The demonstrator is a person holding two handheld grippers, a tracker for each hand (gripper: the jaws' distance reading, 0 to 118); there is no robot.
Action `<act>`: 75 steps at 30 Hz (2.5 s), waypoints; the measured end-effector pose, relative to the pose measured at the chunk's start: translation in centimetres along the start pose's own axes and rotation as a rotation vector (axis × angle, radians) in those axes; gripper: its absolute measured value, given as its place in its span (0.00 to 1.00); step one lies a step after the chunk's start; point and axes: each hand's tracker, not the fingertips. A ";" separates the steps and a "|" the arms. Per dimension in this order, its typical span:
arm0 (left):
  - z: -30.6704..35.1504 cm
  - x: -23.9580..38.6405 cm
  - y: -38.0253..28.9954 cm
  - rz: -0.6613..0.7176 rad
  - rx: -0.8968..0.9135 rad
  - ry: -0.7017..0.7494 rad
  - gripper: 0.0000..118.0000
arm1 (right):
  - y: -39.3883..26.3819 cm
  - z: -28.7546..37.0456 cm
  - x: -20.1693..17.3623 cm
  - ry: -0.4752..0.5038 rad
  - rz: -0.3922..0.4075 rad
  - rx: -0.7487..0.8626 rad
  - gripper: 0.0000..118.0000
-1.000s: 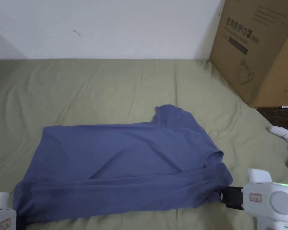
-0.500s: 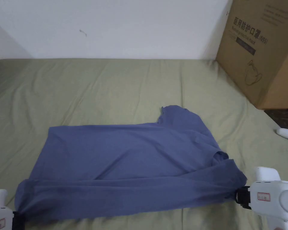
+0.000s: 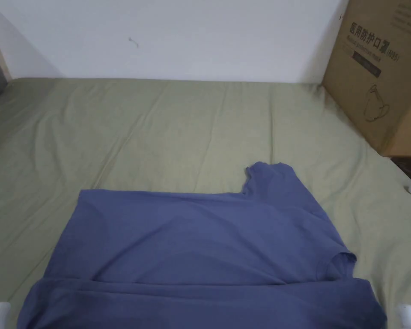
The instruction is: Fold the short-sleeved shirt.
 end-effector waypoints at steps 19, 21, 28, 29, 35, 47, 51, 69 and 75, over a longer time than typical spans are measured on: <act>-0.9 4.9 9.1 -0.069 0.099 -0.093 0.00 | 13.6 -0.6 -5.3 0.088 0.038 0.167 0.00; -1.1 5.1 10.5 -0.069 0.100 -0.092 0.00 | 16.6 -1.3 -5.6 0.084 0.034 0.185 0.13; -3.6 5.4 14.1 -0.045 0.091 -0.079 0.00 | 28.8 -8.6 -5.9 0.009 0.085 0.118 0.80; -4.0 5.6 14.3 -0.045 0.082 -0.073 0.00 | 29.8 -9.9 -5.8 -0.001 0.078 0.099 0.80; -6.0 5.6 15.1 -0.054 0.038 -0.034 0.00 | 31.5 -16.8 -6.0 -0.077 0.117 -0.057 0.75; -6.0 4.7 15.8 -0.020 0.032 -0.057 0.00 | 31.6 -12.7 -7.3 -0.086 0.201 0.055 0.00; -6.2 4.1 17.7 0.000 0.065 -0.050 0.06 | 31.6 -11.5 -7.1 -0.071 0.212 0.073 0.00; -17.1 6.4 31.9 -0.012 0.000 -0.013 0.02 | 31.9 -11.1 -7.1 -0.059 0.209 0.075 0.00; -11.8 6.5 31.1 -0.054 0.078 -0.040 0.02 | 31.8 -6.7 -7.6 -0.011 0.218 0.132 0.00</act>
